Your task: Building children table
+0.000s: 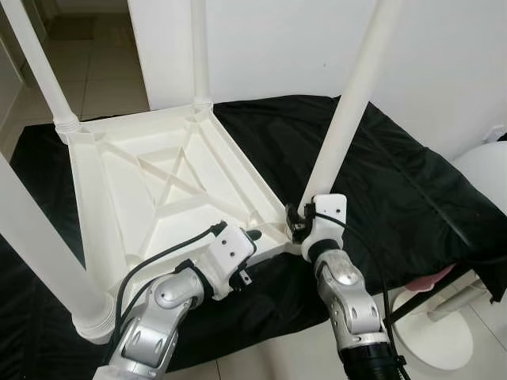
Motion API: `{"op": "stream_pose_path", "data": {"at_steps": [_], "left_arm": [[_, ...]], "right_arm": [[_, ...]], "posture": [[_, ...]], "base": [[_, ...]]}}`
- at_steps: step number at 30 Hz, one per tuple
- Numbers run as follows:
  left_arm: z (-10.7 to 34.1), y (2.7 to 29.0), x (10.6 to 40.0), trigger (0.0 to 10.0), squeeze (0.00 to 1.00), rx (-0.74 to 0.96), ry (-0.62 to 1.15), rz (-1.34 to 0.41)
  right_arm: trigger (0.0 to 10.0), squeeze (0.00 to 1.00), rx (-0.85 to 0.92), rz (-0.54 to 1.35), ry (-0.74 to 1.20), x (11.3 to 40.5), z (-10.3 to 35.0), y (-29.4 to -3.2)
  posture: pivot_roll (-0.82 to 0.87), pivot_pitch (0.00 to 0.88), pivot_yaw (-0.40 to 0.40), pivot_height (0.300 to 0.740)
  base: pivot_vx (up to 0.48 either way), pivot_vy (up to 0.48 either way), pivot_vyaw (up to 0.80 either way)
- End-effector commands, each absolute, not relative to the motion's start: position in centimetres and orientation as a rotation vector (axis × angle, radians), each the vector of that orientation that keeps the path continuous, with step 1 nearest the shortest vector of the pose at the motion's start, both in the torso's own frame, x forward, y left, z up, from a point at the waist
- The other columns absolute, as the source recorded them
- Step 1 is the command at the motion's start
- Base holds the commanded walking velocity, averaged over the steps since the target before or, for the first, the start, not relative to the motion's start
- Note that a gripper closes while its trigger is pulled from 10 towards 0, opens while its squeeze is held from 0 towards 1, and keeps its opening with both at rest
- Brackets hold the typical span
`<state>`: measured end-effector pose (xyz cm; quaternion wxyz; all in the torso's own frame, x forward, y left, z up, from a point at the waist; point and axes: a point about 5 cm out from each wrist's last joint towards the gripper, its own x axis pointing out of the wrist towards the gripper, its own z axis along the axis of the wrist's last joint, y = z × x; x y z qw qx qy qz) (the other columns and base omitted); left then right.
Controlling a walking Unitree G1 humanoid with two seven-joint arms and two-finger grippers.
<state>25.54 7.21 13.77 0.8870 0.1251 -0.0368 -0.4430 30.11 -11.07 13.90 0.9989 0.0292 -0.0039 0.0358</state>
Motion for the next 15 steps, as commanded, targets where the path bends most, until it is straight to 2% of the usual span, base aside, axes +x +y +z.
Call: {"op": "stream_pose_path", "data": {"at_steps": [1,6,7,8,9,12,15], "left_arm": [[13.7,7.2,25.5,10.0,0.0,0.256,-0.071,-0.89],[13.7,7.2,25.5,10.0,0.0,0.26,-0.071,-0.89],[13.7,7.2,25.5,10.0,0.0,0.26,-0.071,-0.891],[13.7,7.2,25.5,10.0,0.0,0.26,-0.071,-0.892],[13.7,7.2,25.5,10.0,0.0,0.259,-0.072,-0.892],[13.7,7.2,25.5,10.0,0.0,0.259,-0.072,-0.892],[13.7,7.0,25.5,10.0,0.0,0.255,-0.073,-0.891]], "right_arm": [[10.0,0.0,0.109,-0.005,0.074,29.5,12.3,-11.6],[10.0,0.0,0.116,0.015,0.069,29.3,12.7,-11.2],[10.0,0.96,0.109,0.01,0.066,29.3,12.8,-11.2],[10.0,0.96,0.109,0.015,0.052,29.3,13.1,-11.3],[10.0,1.0,0.12,0.034,0.02,29.4,13.5,-11.4],[10.0,1.0,0.12,0.034,0.02,29.4,13.5,-11.4],[10.0,1.0,0.148,0.084,-0.058,29.4,14.6,-11.7]], "posture": [[0.0,0.031,-0.032,0.74],[0.0,0.026,-0.032,0.74],[0.0,0.026,-0.032,0.74],[0.0,0.024,-0.033,0.74],[-0.01,0.024,-0.035,0.74],[-0.01,0.024,-0.035,0.74],[-0.01,0.026,-0.038,0.74]], "base": [[0.0,0.0,0.0],[0.0,0.0,0.0],[0.0,0.0,0.0],[0.0,0.0,0.0],[0.0,0.0,0.0],[0.0,0.0,0.0],[0.0,0.0,0.0]]}}
